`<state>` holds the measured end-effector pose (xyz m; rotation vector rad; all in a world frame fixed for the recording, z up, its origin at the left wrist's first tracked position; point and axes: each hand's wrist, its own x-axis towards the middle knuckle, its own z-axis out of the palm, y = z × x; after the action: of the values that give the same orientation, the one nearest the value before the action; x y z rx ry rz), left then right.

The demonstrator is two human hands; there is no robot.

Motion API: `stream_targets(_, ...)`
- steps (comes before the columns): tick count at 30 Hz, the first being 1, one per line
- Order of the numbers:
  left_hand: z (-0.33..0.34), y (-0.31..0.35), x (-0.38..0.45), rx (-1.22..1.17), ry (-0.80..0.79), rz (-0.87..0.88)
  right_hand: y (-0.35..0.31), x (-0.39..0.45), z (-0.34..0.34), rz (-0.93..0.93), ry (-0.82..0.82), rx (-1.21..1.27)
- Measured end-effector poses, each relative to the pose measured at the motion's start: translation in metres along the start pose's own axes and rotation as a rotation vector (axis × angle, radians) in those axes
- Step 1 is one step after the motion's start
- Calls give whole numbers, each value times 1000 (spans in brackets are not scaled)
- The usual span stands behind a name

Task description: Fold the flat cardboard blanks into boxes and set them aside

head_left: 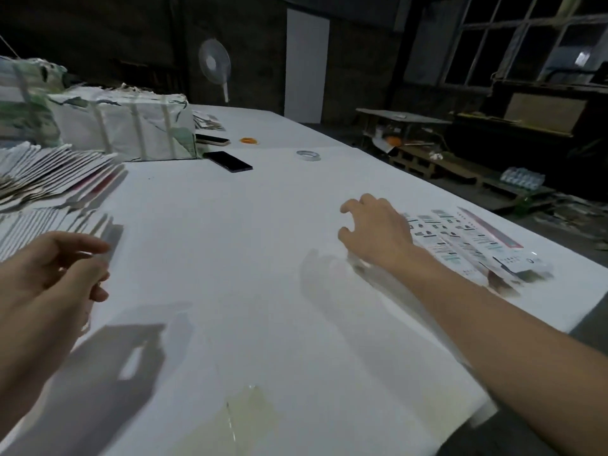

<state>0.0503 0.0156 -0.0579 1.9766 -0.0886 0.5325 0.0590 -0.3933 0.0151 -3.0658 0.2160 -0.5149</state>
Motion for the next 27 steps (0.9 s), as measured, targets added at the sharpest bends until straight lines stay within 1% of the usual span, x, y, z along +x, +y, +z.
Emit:
stream_targets(2,-1,25,-7,98,81,101,-53,-11,-3,-148,-7,188)
stream_targets(3,-3,38,-12,186,169,172,-80,-19,-4,-228,-29,266)
stream_targets(4,-7,48,-17,298,235,251,-107,-28,-4,-310,-50,321)
stream_targets(5,-11,58,-20,469,274,319,-131,-37,-4,-386,-65,363)
stream_targets(6,-18,64,-23,656,269,318,-154,-46,-4,-450,-79,401)
stream_targets(7,-24,64,-22,823,221,247,-174,-52,-3,-505,-92,438)
stream_targets(8,-30,63,-21,934,134,102,-193,-58,-3,-549,-106,472)
stream_targets(9,-35,62,-20,999,46,-61,-208,-61,-1,-582,-117,499)
stream_targets(10,-39,60,-19,1041,-11,-177,-221,-64,0,-610,-124,519)
stream_targets(12,-47,53,-16,1062,-27,-270,-244,-66,3,-644,-136,539)
stream_targets(14,-52,49,-12,1055,-35,-335,-260,-66,7,-637,-157,567)
stream_targets(16,-53,48,-13,1070,-87,-373,-271,-64,9,-618,-183,606)
stream_targets(18,-53,49,-16,1098,-96,-353,-277,-63,12,-597,-194,650)
stream_targets(23,-57,51,-14,1055,36,-191,-275,-63,25,-568,-134,733)
stream_targets(25,-58,52,-12,1080,77,-127,-275,-63,27,-564,-119,768)
stream_targets(27,-62,51,-12,1125,93,-149,-276,-63,27,-548,-102,821)
